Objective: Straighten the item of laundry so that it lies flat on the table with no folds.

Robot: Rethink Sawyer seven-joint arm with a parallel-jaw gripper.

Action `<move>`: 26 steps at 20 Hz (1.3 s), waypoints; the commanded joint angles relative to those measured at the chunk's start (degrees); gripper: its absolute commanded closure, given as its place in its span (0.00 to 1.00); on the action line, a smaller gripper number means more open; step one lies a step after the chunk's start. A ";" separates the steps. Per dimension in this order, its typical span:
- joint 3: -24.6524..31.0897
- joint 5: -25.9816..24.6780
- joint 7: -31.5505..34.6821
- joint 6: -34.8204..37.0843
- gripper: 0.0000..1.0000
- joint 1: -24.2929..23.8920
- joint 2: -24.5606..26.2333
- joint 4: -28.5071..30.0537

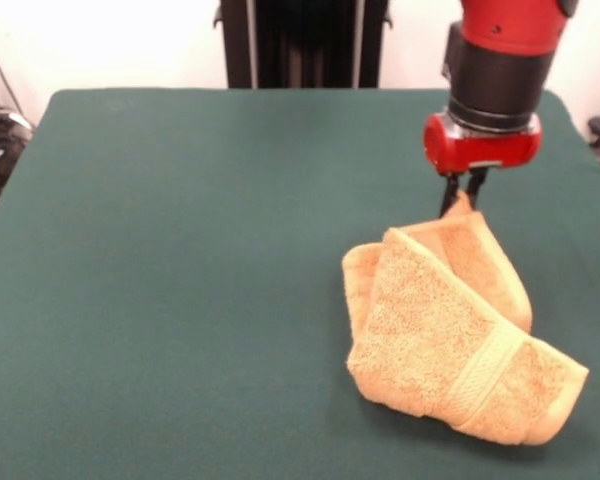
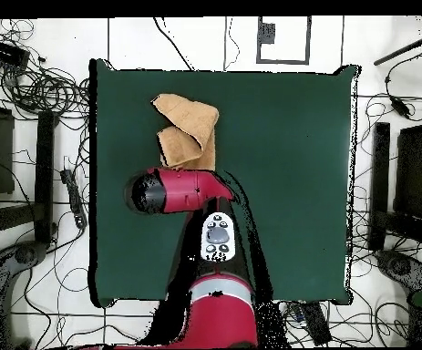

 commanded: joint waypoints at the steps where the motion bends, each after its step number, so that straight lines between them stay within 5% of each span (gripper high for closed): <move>1: 4.98 -5.04 1.14 -1.53 1.00 -2.94 1.40 8.85; 14: 7.38 -13.03 -0.23 -1.57 1.00 -8.07 1.45 10.65; 26: 8.54 -12.11 0.28 5.09 1.00 -8.43 -2.89 10.10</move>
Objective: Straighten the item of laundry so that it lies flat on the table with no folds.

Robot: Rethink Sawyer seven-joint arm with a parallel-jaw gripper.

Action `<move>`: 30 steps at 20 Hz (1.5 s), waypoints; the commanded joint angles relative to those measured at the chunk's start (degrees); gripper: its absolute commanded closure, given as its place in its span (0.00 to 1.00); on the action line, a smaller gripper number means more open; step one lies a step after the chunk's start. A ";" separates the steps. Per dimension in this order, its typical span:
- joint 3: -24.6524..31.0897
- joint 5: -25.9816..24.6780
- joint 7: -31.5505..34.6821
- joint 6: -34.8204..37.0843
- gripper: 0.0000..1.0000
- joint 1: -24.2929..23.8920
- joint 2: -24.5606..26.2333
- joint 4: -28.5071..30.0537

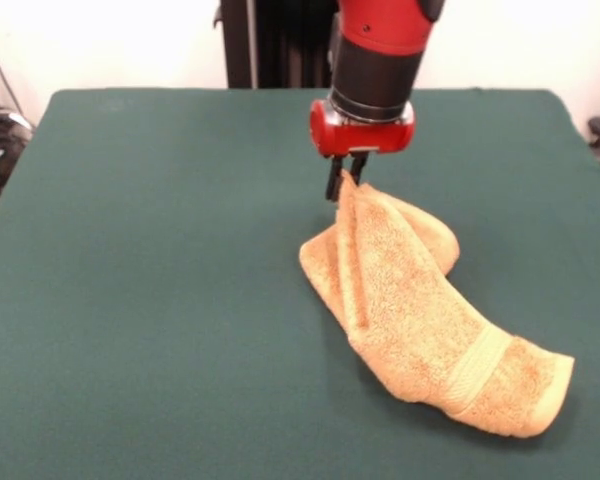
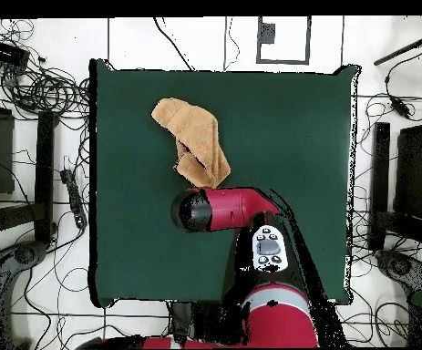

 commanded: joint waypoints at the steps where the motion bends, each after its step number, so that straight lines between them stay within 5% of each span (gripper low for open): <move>1: 8.44 -0.27 -0.04 5.56 1.00 0.01 -1.82 5.05; 11: 11.66 -1.40 -3.08 5.98 1.00 -5.18 -6.03 9.68; 30: 14.11 -7.36 -3.78 3.74 1.00 -10.28 -5.24 11.32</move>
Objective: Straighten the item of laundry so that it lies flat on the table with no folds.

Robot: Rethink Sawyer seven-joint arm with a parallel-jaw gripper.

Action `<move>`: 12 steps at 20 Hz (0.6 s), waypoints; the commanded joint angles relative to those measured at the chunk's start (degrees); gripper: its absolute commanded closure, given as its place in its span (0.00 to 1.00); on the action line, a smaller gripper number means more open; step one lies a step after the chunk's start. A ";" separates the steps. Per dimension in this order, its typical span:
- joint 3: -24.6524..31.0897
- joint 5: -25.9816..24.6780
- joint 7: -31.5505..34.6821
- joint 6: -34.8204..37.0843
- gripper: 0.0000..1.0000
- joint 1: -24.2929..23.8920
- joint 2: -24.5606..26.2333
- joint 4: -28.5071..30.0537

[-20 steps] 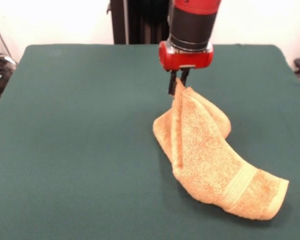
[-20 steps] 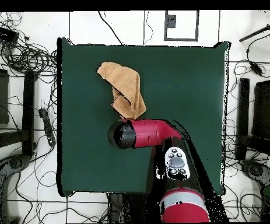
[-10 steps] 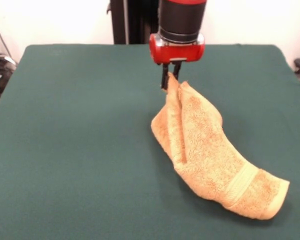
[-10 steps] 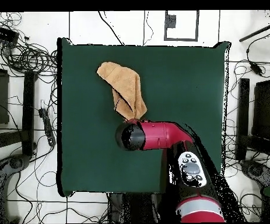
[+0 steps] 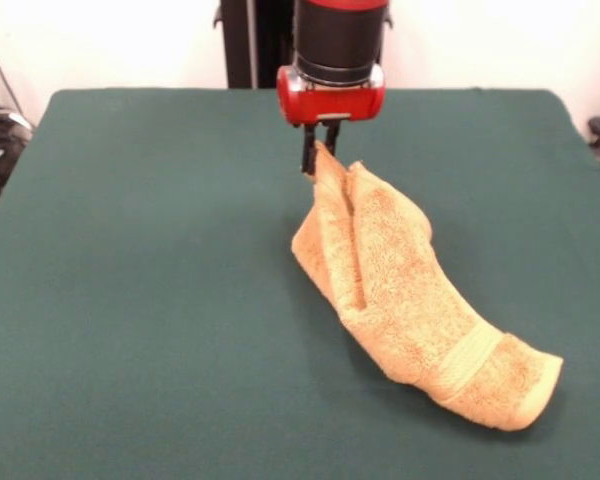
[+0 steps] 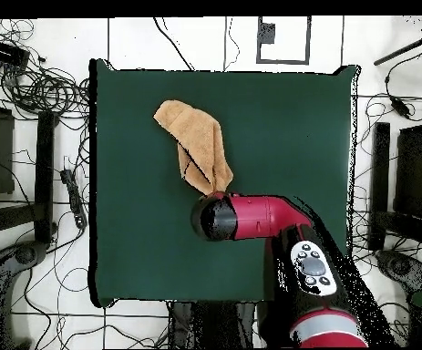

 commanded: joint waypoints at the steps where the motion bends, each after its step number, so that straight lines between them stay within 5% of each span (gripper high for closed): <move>1: 7.27 -3.58 -3.85 2.96 1.00 -1.01 1.38 5.21; 12: 9.39 -6.08 -4.91 3.93 1.00 -4.34 0.88 6.05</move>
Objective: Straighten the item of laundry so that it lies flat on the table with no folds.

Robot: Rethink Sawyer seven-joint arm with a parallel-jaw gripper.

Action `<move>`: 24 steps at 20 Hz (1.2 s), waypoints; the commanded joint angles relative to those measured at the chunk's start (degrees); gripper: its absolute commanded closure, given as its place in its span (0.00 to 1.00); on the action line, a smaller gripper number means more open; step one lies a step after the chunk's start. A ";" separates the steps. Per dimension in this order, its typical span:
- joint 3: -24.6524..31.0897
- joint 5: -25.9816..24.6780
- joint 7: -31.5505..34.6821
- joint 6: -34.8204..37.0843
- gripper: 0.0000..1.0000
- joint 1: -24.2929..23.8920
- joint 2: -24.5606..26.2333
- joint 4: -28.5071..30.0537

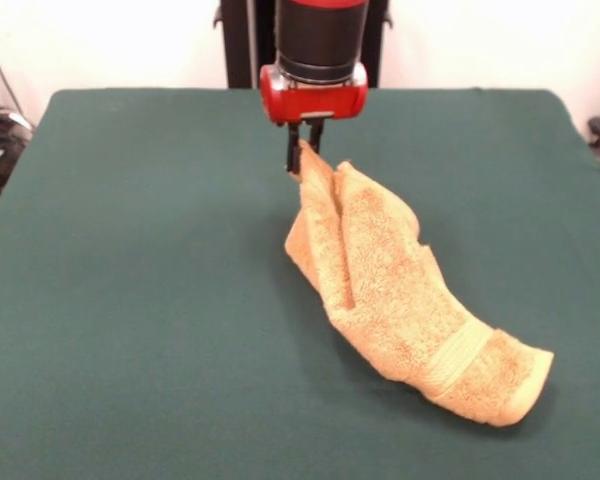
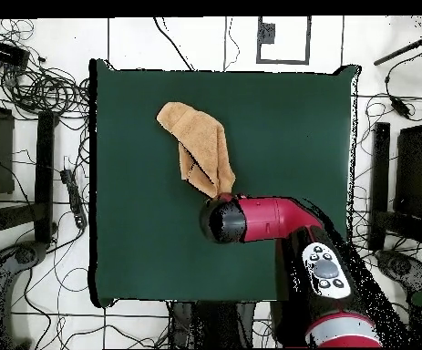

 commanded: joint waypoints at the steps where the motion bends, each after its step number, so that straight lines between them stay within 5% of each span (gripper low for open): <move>1: 7.41 -2.74 -4.87 4.01 1.00 -1.48 1.48 5.63; 24: 13.10 -2.96 -6.81 8.77 1.00 -8.93 4.89 4.89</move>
